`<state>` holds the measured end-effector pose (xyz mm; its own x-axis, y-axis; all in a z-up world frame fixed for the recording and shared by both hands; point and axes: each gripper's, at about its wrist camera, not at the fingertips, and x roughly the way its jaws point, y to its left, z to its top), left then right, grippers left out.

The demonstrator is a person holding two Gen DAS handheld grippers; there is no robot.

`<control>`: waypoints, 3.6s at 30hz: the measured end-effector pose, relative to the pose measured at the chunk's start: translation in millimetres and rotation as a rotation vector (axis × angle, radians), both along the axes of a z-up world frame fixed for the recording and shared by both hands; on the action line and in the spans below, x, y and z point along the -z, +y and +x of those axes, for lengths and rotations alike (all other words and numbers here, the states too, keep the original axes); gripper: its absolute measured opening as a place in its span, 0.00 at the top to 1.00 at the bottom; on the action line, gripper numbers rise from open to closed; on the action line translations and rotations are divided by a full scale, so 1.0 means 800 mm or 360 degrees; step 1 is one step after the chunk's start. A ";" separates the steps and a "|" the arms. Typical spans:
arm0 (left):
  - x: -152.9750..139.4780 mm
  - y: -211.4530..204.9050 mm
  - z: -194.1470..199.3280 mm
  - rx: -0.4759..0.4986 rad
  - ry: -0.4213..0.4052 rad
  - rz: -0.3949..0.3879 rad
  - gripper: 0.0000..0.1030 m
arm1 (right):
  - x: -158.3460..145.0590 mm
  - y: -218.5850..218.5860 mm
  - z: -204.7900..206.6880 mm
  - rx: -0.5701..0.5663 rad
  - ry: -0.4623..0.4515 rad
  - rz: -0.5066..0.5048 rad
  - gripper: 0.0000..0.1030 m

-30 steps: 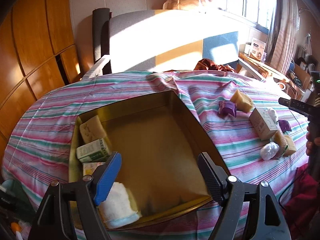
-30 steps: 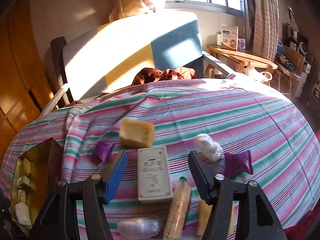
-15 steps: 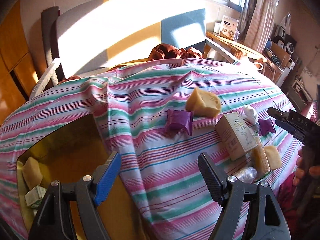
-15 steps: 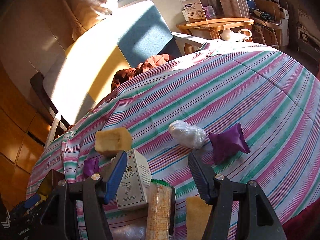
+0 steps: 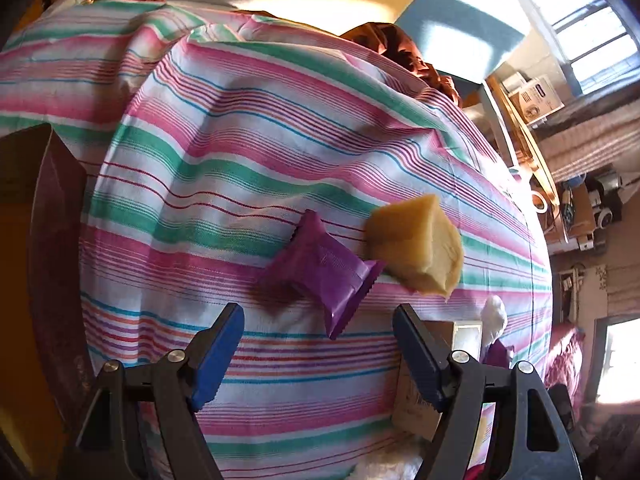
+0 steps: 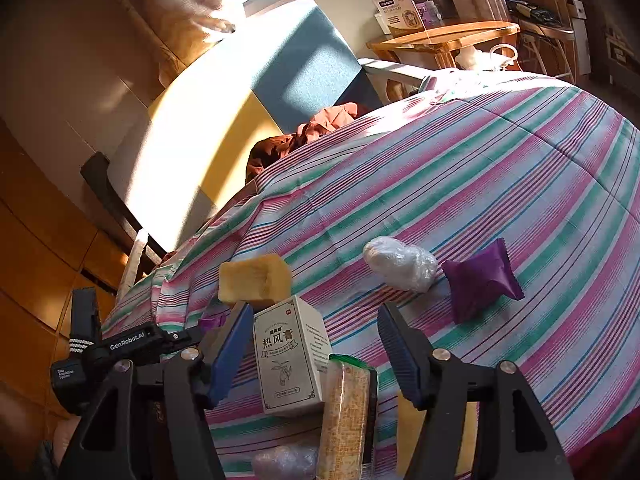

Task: Organize objects
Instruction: 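Grasp the purple packet with the left gripper while the right reaches toward the white box, then lift the purple packet with the left gripper while the right grasps the yellow sponge block, then lower the purple packet into the gold tray and open the left gripper while the right carries the sponge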

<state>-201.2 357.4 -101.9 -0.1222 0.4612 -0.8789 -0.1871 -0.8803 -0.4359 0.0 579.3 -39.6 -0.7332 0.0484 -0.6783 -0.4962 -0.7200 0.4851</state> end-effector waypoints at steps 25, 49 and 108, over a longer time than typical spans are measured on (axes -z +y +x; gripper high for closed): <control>0.008 0.018 0.005 0.0232 0.0346 -0.0244 0.65 | 0.006 0.010 0.004 0.0021 0.0002 -0.0084 0.35; -0.087 -0.142 0.137 0.0334 0.0758 -0.0026 0.65 | 0.018 -0.055 -0.173 -0.0407 -0.0372 0.0239 0.18; -0.073 -0.370 0.055 -0.0342 0.0719 -0.0316 0.62 | 0.062 -0.210 -0.110 -0.0938 -0.0409 0.0535 0.33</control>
<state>-157.4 61.3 -43.4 -0.5816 0.2145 -0.7847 -0.1242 -0.9767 -0.1749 -87.7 411.5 -89.5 -0.5213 -0.0698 -0.8505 -0.0479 -0.9927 0.1109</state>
